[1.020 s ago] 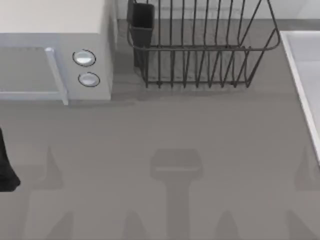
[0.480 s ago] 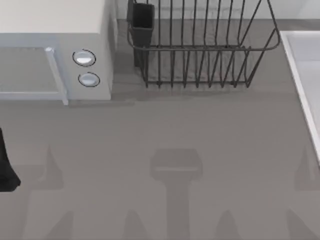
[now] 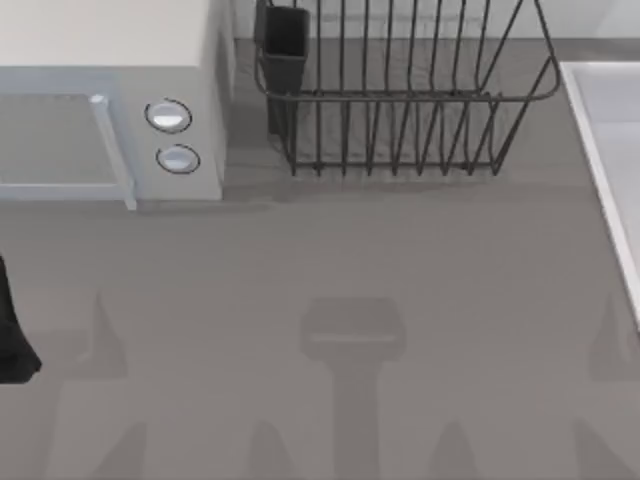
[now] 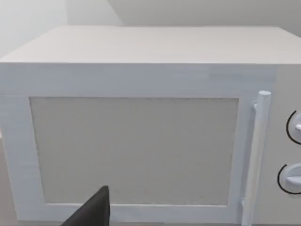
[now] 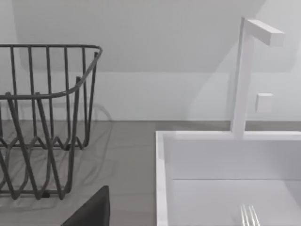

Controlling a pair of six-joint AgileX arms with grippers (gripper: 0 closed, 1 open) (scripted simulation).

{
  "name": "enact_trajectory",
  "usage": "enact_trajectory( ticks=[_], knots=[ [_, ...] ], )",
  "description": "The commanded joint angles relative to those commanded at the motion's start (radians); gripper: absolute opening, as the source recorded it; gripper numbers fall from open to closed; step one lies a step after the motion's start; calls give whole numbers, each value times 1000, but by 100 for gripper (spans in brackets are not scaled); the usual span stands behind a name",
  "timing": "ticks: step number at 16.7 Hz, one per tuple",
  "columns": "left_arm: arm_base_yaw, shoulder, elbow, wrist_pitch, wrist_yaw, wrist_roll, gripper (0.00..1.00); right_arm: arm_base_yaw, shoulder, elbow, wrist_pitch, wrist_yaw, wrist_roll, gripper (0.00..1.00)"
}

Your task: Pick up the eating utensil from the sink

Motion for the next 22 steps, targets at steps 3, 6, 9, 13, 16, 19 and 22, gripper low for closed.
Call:
enact_trajectory(
  ticks=[3, 6, 9, 13, 16, 19, 22],
  knots=[
    [0, 0, 0, 0, 0, 0, 100, 0, 0, 0, 0, 0, 0, 100],
    [0, 0, 0, 0, 0, 0, 100, 0, 0, 0, 0, 0, 0, 100],
    [0, 0, 0, 0, 0, 0, 100, -2, 28, 26, -15, 0, -3, 100],
    [0, 0, 0, 0, 0, 0, 100, -16, 203, 184, -109, -1, -20, 100],
    [0, 0, 0, 0, 0, 0, 100, -34, 416, 379, -224, -2, -41, 100],
    [0, 0, 0, 0, 0, 0, 100, -57, 683, 623, -367, -3, -66, 100],
    [0, 0, 0, 0, 0, 0, 100, -84, 982, 897, -528, -3, -94, 100]
  ],
)
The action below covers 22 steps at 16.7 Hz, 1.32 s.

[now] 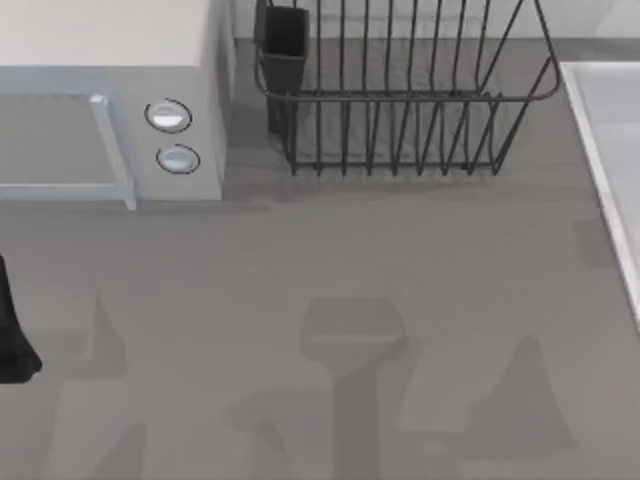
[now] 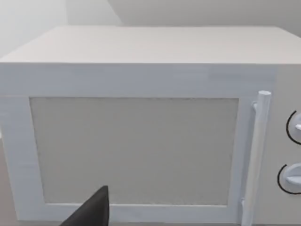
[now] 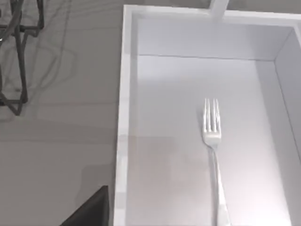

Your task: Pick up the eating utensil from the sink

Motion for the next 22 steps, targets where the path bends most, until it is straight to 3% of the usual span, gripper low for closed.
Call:
enact_trajectory(
  ticks=[13, 18, 22],
  knots=[
    [0, 0, 0, 0, 0, 0, 100, -125, 1255, 1156, -673, 7, -105, 100],
    [0, 0, 0, 0, 0, 0, 100, -154, 1515, 1398, -814, 10, -124, 100],
    [0, 0, 0, 0, 0, 0, 100, -159, 1559, 1440, -838, 10, -127, 100]
  ],
)
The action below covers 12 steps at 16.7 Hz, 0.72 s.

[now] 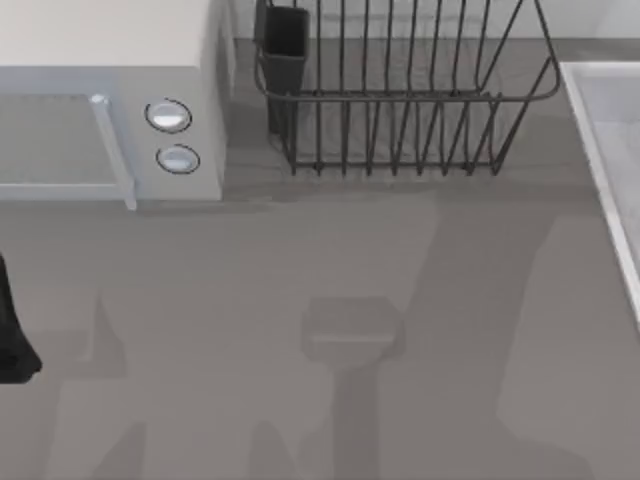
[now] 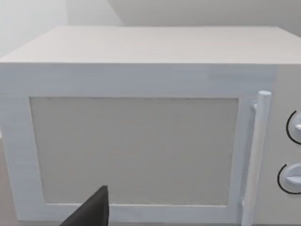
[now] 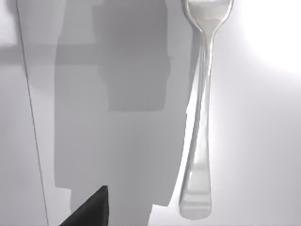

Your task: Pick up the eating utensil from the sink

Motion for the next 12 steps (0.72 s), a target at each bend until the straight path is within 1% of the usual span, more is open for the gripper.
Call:
enact_trajectory(
  ticks=[4, 6, 8, 12],
  knots=[
    [0, 0, 0, 0, 0, 0, 100, 6, 1, -5, 5, 0, 1, 100],
    [0, 0, 0, 0, 0, 0, 100, 6, 13, -34, 41, 0, 1, 100],
    [0, 0, 0, 0, 0, 0, 100, 5, 40, -85, 119, 1, 2, 100],
    [0, 0, 0, 0, 0, 0, 100, 3, 112, -212, 343, 2, 2, 100]
  ],
)
